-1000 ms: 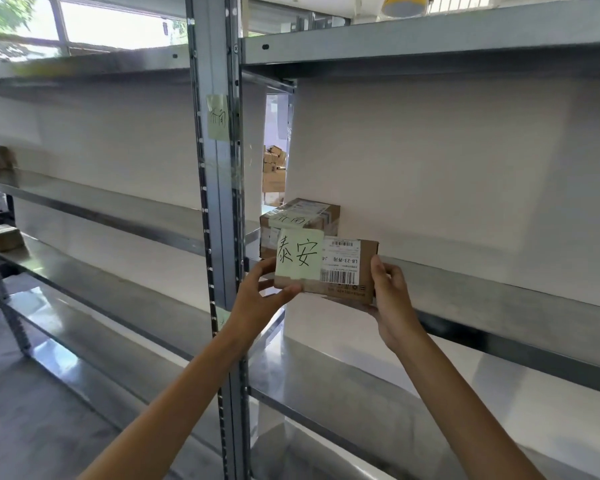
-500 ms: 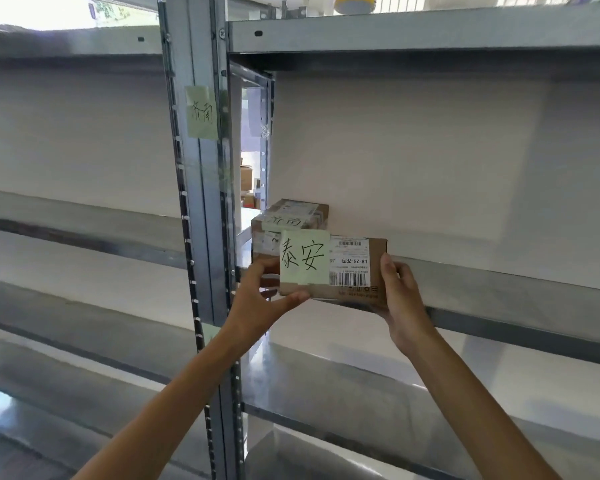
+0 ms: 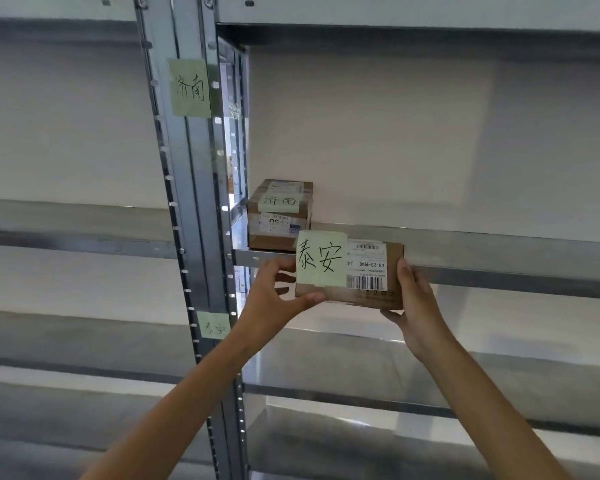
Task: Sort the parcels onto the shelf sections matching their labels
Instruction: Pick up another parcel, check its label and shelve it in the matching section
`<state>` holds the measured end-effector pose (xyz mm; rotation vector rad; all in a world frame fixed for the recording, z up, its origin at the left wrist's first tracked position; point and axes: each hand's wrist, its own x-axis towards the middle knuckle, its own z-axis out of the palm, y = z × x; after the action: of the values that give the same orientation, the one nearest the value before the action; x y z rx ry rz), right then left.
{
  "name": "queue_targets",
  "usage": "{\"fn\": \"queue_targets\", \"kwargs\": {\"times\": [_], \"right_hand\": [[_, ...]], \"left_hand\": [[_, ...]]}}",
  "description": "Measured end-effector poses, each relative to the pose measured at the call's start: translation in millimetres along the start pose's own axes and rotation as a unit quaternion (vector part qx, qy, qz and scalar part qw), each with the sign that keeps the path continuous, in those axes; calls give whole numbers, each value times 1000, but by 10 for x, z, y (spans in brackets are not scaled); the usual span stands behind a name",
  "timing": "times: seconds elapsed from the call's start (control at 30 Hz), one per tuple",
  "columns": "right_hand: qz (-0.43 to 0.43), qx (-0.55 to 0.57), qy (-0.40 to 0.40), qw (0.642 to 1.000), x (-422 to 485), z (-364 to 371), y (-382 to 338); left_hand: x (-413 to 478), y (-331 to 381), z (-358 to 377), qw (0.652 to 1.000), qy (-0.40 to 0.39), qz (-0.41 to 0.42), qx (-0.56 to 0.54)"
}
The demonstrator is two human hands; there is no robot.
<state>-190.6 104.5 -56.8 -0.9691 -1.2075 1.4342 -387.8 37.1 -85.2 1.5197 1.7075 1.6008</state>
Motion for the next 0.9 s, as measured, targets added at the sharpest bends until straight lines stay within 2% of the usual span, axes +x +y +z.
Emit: {"fn": "queue_targets", "kwargs": {"times": [0.3,0.53,0.73,0.9], "right_hand": [[16,-14,18,1000,-113,65,128],[65,-31,16,997,-180,98,360],[115,-39,16,992,-152,95,613],[167,-58,8,984,-2,110,862]], "left_hand": [[-65,-147,-91,1000,-8,-5,-3],[-129,-414,-180,999,-38,-15,12],[-241,-657,-146,996,-64,-61,8],[-252,-931,-122,988,-75,-131,18]]}}
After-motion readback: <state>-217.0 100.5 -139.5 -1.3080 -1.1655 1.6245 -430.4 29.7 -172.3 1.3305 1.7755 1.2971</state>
